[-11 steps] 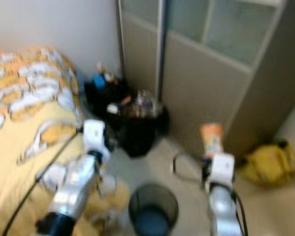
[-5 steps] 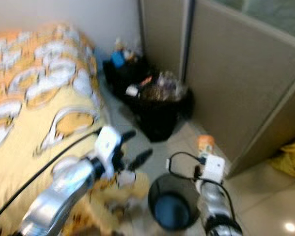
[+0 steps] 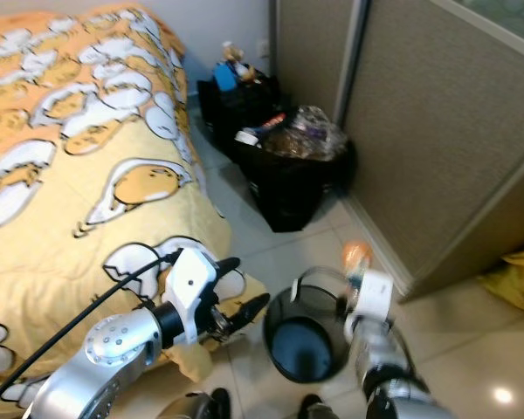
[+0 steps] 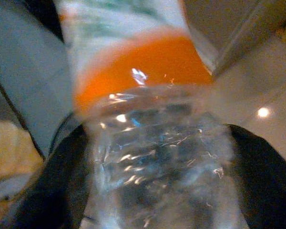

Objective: Clean up the room

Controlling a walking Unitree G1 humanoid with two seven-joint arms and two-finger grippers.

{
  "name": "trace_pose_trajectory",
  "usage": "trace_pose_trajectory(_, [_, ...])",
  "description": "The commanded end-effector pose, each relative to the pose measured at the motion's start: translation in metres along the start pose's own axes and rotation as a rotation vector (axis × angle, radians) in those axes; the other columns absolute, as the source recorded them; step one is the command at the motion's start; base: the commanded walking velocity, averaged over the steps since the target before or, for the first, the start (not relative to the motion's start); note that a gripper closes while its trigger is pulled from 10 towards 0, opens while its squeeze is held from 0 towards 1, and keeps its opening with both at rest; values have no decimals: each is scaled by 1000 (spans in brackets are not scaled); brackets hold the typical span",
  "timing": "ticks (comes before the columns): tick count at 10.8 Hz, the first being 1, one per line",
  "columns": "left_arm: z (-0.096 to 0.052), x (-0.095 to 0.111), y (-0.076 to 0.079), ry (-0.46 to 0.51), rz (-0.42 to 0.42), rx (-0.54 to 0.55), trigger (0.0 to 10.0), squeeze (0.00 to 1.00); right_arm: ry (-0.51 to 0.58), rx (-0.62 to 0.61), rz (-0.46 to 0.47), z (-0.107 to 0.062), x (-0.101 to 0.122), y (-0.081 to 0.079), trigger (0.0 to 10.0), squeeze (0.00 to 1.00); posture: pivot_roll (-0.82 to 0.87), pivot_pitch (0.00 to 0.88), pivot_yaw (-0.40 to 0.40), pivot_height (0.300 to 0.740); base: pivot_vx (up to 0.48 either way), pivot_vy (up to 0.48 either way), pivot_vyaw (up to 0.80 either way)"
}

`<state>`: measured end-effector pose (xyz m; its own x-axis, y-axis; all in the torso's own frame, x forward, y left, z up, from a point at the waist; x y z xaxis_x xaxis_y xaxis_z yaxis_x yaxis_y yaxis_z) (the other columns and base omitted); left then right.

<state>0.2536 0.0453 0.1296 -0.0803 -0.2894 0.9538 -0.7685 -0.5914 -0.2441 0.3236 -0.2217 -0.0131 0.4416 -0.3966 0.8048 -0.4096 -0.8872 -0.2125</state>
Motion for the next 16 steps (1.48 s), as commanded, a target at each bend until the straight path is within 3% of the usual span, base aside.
trace_pose_trajectory(1, [1,-5,-3,-27,-3,18,10000,0,19,28,-5,1,5,-4,10000,1000,276,270,73,740,0,0,0])
trace_pose_trajectory(3, [6,-9,-5,-44,-1,16,10000,0,15,29,-4,1,7,-3,10000,1000,254,259,75,740,0,0,0])
trace_pose_trajectory(5, [13,-11,-5,-45,15,10,10000,0,31,74,-37,2,13,-13,10000,1000,245,228,69,740,0,0,0])
trace_pose_trajectory(6, [16,-11,-7,-38,21,15,10000,0,66,87,-48,2,22,-16,10000,0,235,195,56,740,0,0,0])
trace_pose_trajectory(8, [26,-16,-22,-42,35,127,10000,0,226,163,-47,-3,43,-29,10000,0,206,112,25,740,0,0,0])
trace_pose_trajectory(9, [23,-31,-42,-45,-57,275,10000,0,362,171,-61,-15,50,-28,10000,0,177,41,6,740,0,0,0])
trace_pose_trajectory(10, [8,-50,-74,-32,-193,509,10000,0,517,209,-106,-45,47,-28,10000,0,163,0,-8,740,0,0,0])
trace_pose_trajectory(11, [1,-58,-85,-37,-195,585,10000,0,544,217,-103,-55,40,-25,10000,0,155,0,-12,740,0,0,0])
trace_pose_trajectory(13, [2,-59,-91,-23,-165,601,10000,0,487,182,-84,-49,22,-11,10000,0,151,0,3,740,0,0,228])
trace_pose_trajectory(16, [15,-56,-98,4,-138,649,10000,0,409,254,-87,-45,23,-22,10000,0,147,0,16,740,0,480,621])
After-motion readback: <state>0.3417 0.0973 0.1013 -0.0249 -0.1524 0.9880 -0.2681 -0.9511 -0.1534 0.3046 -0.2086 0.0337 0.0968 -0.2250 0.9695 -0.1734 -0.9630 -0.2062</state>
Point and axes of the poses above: a point about 5 cm out from each wrist's last joint towards the gripper, its own z axis pointing out of the wrist towards the gripper, its own x axis along the axis of the wrist's last joint, y = z × x, the point moved 3 cm from there along z, pointing out of the wrist towards the gripper, and after that the axes turned 12 degrees about z, right-handed, at the moved point
